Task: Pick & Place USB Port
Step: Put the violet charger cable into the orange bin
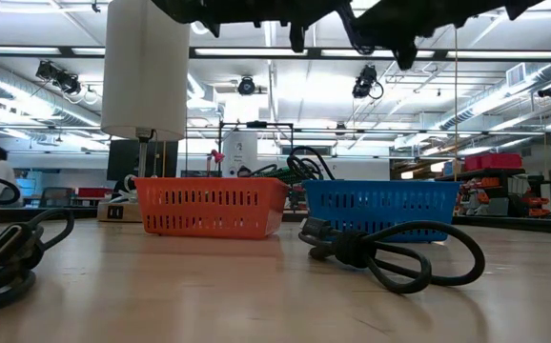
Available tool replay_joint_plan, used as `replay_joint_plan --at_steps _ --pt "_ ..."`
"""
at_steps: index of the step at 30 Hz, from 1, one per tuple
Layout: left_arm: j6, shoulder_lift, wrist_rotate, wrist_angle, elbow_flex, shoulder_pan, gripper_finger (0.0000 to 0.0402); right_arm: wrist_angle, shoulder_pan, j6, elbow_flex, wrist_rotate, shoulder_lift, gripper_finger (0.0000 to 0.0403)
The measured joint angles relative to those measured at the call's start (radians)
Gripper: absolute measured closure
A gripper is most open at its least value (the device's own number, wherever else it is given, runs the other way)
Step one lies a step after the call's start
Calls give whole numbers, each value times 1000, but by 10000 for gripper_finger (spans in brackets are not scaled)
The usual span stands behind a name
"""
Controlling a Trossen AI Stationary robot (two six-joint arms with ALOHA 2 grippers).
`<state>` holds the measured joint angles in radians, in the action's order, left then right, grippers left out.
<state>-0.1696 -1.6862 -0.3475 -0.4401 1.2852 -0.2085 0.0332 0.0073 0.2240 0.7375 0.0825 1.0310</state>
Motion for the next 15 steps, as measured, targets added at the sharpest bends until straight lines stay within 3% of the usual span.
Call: replay_joint_plan --at_steps 7,11,15 --pt "-20 15 -102 210 1 12 381 -217 30 64 0 -4 -1 243" --pt "5 52 -97 433 2 41 382 -313 37 123 0 3 -1 237" --pt "9 72 -25 661 1 94 382 -323 36 134 0 35 -2 240"
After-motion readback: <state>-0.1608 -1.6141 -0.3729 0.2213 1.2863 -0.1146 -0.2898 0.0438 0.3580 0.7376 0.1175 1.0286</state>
